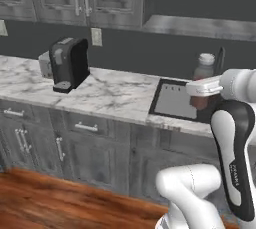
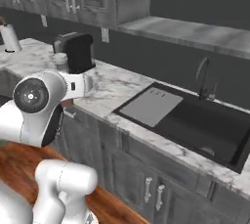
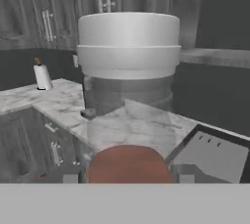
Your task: Take the cinnamon bottle from the cabinet and place it on the dining table, next to the plate with the cupcake. Then take the chocolate from the dining counter and place it on the cupcake plate.
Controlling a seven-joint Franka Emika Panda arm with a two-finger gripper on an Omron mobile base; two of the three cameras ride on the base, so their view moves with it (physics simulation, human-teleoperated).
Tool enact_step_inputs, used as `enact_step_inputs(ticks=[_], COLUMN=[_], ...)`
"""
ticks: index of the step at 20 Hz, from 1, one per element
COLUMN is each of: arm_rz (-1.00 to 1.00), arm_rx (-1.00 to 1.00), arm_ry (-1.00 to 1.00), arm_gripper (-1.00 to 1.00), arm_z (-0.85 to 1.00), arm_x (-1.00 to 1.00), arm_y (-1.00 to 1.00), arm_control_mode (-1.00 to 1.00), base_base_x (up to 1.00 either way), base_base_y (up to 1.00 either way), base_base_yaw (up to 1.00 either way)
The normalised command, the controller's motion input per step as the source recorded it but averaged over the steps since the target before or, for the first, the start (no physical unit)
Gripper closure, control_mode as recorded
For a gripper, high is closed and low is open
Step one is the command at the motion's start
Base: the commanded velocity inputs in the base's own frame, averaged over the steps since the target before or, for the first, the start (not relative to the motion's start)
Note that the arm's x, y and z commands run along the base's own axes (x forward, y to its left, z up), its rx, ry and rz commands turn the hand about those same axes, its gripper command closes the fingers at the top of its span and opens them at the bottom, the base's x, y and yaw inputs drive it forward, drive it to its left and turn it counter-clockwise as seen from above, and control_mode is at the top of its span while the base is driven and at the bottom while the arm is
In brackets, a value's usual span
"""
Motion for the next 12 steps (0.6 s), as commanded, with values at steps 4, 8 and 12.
enact_step_inputs(ticks=[4, 8, 12], arm_rz=[0.00, 0.00, 0.00], arm_rx=[0.00, 0.00, 0.00], arm_ry=[0.00, 0.00, 0.00], arm_gripper=[1.00, 1.00, 1.00], arm_z=[0.00, 0.00, 0.00], arm_x=[0.00, 0.00, 0.00], arm_y=[0.00, 0.00, 0.00], arm_control_mode=[1.00, 1.00, 1.00], base_base_x=[-0.29, -0.25, -0.06], base_base_y=[0.04, 0.05, 0.05], base_base_yaw=[1.00, 1.00, 1.00])
